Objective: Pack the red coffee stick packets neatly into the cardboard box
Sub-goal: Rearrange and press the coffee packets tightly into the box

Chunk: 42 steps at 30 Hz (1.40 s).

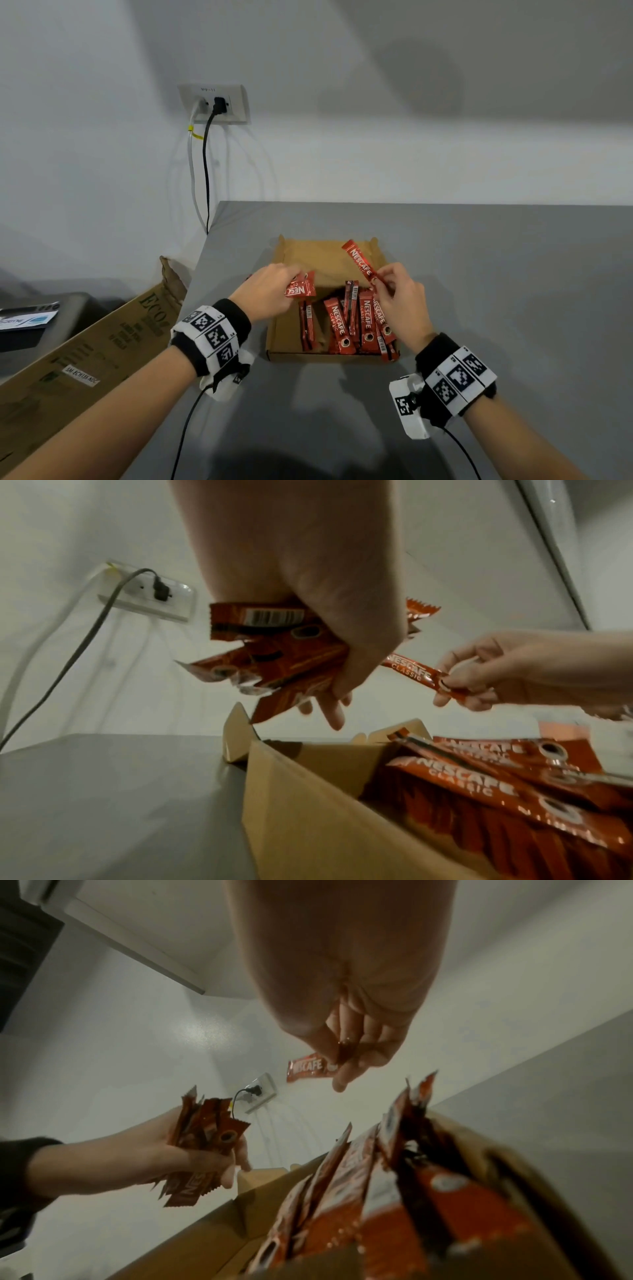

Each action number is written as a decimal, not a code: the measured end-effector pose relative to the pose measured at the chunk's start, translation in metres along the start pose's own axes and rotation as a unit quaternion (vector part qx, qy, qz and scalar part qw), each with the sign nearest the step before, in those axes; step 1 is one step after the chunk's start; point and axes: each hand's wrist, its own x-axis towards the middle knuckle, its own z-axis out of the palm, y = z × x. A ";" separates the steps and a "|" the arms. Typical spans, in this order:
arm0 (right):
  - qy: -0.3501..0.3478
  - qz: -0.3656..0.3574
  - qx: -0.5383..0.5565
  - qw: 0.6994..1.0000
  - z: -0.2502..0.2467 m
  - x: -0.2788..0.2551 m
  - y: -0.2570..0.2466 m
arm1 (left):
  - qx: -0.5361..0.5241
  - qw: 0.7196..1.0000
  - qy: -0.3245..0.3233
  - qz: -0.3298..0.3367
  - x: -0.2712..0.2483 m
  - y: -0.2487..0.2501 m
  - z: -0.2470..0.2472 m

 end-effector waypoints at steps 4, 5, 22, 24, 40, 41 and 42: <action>-0.009 0.004 0.025 1.000 0.006 -0.003 -0.003 | 0.027 0.998 -0.063 -0.004 0.000 0.003 0.006; -0.007 0.002 0.036 0.999 0.008 -0.005 -0.005 | 0.046 0.994 -0.094 0.017 0.000 0.006 0.009; -0.041 -0.023 -0.025 0.999 0.024 -0.003 -0.013 | 0.187 0.967 -0.110 0.131 0.006 0.012 0.022; -0.042 -0.017 -0.043 0.998 0.017 0.003 -0.011 | 0.077 0.992 -0.043 0.089 0.002 0.009 0.008; -0.249 -0.076 -0.265 0.928 0.068 0.038 -0.050 | -0.190 0.948 0.159 -0.201 0.005 -0.025 -0.007; -0.251 -0.082 -0.288 0.920 0.070 0.039 -0.051 | -0.188 0.951 0.146 -0.197 0.004 -0.025 -0.007; -0.253 -0.088 -0.305 0.914 0.072 0.039 -0.051 | -0.183 0.954 0.134 -0.195 0.003 -0.024 -0.007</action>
